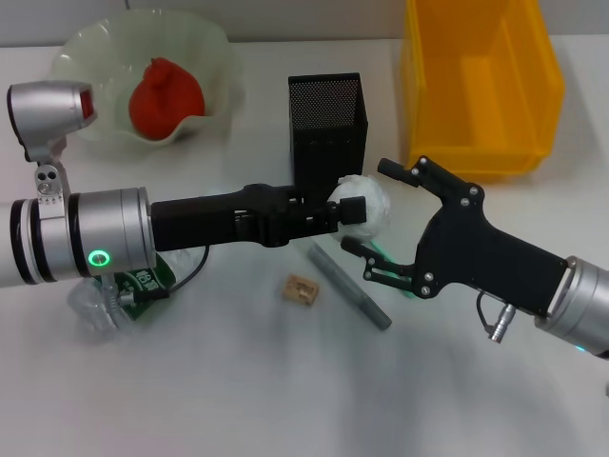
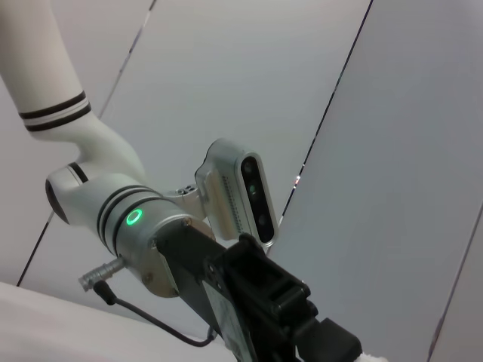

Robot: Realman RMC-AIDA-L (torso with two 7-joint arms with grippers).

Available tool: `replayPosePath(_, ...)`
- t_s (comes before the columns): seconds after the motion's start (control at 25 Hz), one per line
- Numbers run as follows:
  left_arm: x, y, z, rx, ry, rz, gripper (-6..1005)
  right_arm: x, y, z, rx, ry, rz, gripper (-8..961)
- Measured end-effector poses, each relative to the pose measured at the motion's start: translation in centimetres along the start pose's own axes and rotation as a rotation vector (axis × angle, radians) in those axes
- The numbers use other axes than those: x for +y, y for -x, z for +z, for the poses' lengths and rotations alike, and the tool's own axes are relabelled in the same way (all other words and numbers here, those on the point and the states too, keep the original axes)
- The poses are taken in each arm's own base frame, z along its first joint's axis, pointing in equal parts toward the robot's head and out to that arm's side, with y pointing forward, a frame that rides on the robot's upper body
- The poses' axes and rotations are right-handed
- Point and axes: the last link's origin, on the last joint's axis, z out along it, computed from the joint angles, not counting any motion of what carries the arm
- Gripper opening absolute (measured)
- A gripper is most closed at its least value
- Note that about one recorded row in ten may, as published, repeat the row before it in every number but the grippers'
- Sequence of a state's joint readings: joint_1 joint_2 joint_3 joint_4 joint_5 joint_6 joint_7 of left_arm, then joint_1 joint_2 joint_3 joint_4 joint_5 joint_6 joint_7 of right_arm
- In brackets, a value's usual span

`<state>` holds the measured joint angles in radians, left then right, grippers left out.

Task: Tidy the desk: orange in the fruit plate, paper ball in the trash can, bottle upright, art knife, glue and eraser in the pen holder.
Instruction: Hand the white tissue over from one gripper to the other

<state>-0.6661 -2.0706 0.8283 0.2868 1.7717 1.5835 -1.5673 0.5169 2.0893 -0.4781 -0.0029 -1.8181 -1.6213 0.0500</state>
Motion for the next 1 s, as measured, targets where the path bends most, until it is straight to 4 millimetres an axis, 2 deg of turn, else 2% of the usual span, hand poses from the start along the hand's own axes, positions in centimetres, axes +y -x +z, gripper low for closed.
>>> replayPosePath(0.64,0.04,-0.02,-0.03,0.001,0.003,0.000,499,0.20,-0.03,0.33,0.000,-0.003,0.013,797)
replayPosePath(1.0,0.05,-0.04,-0.07,0.001,0.004,0.000,500,0.22,-0.04,0.32,0.001,-0.001,0.013,743)
